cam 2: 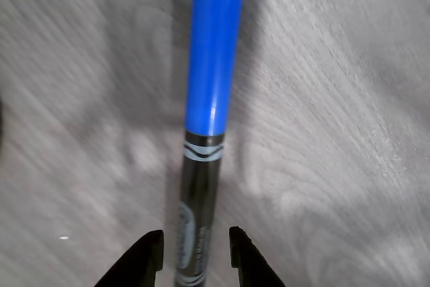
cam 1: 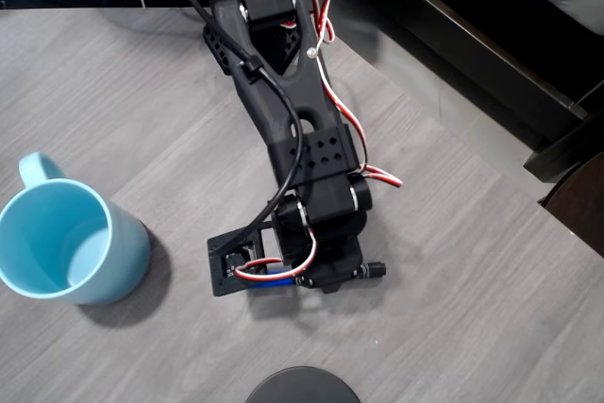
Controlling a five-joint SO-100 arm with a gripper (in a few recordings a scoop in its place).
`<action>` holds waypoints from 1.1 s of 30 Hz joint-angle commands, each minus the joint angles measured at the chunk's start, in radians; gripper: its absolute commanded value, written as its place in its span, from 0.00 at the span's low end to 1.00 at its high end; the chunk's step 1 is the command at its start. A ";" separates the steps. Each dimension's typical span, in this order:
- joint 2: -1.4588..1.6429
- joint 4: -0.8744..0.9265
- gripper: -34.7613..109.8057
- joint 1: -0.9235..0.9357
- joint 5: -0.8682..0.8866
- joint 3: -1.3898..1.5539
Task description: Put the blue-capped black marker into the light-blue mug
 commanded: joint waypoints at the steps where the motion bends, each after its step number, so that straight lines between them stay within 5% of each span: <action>1: -0.005 -0.015 0.35 0.012 -0.009 -0.028; 22: -0.003 -0.006 0.24 0.020 0.032 -0.055; 33: 0.078 0.411 0.24 0.110 0.209 -0.557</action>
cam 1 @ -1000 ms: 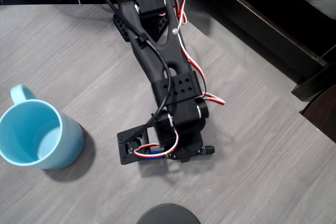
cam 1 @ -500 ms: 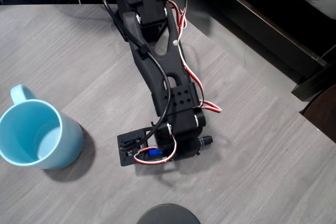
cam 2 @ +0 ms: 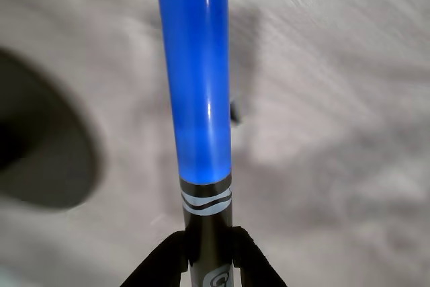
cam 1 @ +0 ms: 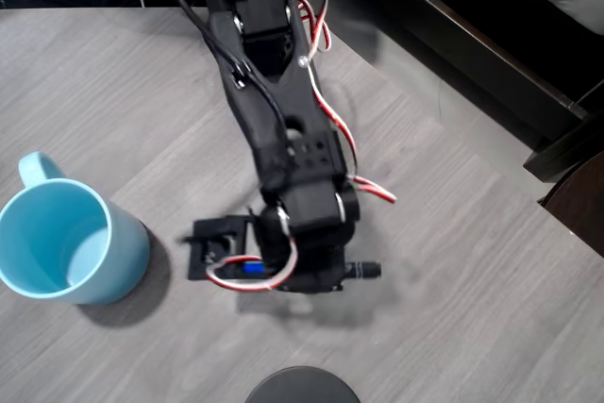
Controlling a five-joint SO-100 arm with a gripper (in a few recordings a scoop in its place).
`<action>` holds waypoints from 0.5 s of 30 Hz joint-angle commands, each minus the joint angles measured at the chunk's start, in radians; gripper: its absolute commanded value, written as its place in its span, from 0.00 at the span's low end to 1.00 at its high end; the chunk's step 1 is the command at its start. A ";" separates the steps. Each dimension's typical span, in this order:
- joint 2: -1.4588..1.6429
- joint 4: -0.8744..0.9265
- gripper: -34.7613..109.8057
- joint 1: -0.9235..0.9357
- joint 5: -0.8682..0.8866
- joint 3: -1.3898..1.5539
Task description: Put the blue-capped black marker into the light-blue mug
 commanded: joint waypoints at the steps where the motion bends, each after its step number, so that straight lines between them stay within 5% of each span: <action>1: 0.043 0.170 0.24 0.032 0.023 -0.291; 15: 0.279 0.239 0.24 0.310 0.167 -0.405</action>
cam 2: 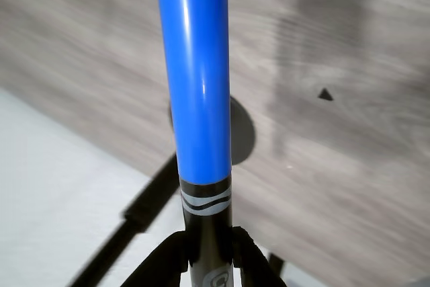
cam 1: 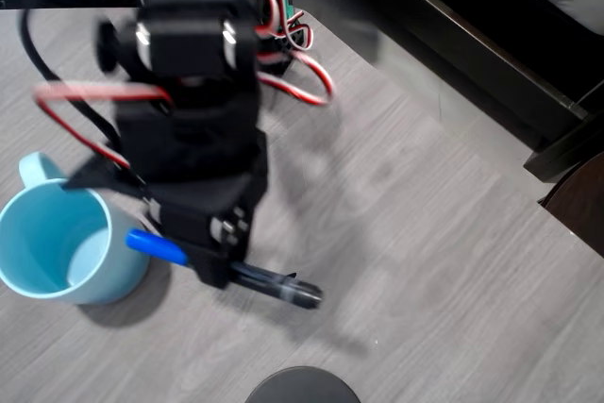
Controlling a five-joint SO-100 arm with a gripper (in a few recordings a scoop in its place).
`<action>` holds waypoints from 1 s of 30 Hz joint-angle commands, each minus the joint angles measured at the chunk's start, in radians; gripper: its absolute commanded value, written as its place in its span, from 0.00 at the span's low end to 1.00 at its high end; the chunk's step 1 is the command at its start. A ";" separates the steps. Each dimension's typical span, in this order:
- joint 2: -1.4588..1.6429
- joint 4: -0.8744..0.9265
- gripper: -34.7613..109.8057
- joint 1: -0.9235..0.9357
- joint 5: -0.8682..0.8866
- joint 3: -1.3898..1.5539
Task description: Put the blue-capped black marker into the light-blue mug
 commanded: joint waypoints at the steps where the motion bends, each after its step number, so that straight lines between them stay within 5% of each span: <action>1: 0.094 0.006 0.24 0.106 0.044 -0.021; 15: 0.006 -0.117 0.24 0.390 0.328 -0.021; 30: 0.383 -0.084 0.24 0.334 0.376 -0.014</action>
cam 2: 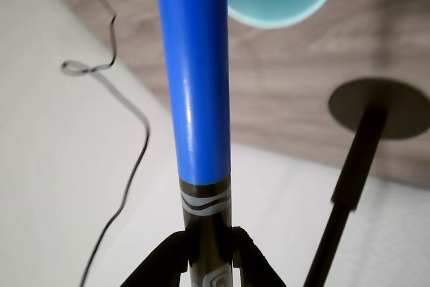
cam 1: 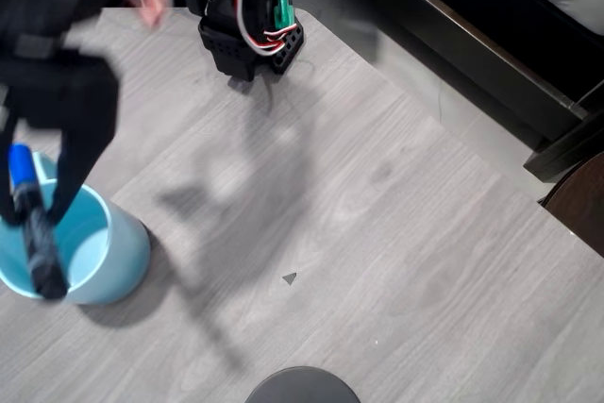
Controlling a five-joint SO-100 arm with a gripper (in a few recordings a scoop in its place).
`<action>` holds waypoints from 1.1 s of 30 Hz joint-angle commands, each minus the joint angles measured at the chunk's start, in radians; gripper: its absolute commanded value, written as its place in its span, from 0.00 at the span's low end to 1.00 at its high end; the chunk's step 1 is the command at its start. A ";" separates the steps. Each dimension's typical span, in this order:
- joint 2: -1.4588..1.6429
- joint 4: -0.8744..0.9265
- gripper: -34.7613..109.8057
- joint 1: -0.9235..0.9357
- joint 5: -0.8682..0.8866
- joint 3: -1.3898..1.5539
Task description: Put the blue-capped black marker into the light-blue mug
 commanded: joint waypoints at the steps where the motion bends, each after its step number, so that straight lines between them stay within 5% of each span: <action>1: 0.164 0.009 0.24 -0.023 0.003 0.011; 5: 0.439 -0.183 0.24 -0.081 -0.008 0.359; 8: 0.772 -0.660 0.24 -0.098 -0.097 0.950; 18: 0.785 -0.980 0.24 0.015 -0.101 1.477; 33: 0.637 -1.193 0.24 0.003 -0.021 1.571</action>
